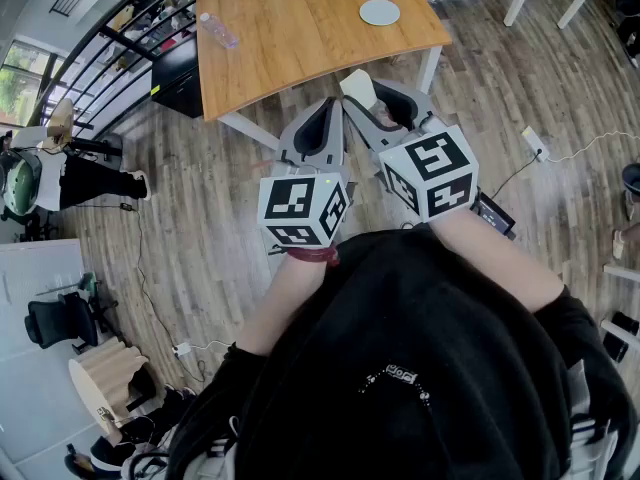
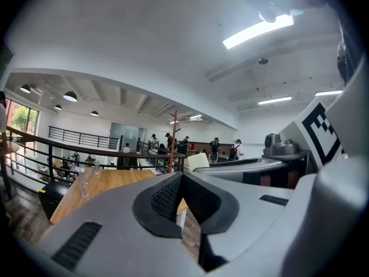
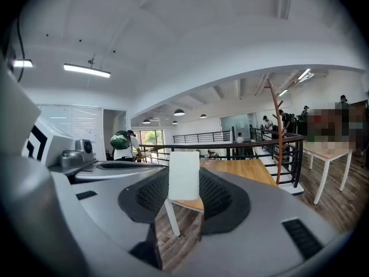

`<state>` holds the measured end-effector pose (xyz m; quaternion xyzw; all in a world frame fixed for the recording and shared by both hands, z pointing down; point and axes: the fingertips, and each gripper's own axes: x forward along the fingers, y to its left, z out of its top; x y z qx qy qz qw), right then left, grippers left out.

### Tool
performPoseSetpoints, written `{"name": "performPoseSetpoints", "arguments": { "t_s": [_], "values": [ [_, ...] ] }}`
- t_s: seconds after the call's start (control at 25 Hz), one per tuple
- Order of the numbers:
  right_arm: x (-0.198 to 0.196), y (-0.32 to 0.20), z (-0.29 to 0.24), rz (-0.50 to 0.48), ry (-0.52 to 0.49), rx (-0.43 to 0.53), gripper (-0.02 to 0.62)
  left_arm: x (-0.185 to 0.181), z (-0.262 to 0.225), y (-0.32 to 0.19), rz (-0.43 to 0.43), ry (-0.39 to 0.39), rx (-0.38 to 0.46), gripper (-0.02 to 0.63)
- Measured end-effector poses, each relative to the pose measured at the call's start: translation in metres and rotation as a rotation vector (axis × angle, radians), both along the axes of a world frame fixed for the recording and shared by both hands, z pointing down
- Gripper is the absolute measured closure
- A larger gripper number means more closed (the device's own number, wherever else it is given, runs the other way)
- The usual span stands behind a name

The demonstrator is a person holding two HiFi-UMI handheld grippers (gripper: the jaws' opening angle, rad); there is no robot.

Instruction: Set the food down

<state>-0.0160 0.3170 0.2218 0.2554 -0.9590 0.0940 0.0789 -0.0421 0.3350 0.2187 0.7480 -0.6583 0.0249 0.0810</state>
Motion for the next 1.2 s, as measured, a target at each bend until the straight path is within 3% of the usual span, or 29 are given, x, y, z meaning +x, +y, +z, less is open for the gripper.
{"name": "performPoseSetpoints", "arguments": {
  "t_s": [0.36,0.56,1.2],
  "values": [
    [-0.003,-0.002,-0.004,0.015,-0.006,0.029,0.428,-0.004,-0.003,-0.001,-0.021,-0.003,0.009,0.603],
    [0.017,-0.007,0.003,0.03,-0.014,0.017,0.428,0.015,0.004,-0.006,-0.019,-0.008,-0.008,0.603],
    [0.049,-0.019,0.017,0.048,-0.081,-0.083,0.428,0.048,0.018,-0.019,-0.03,-0.057,-0.089,0.603]
  ]
}}
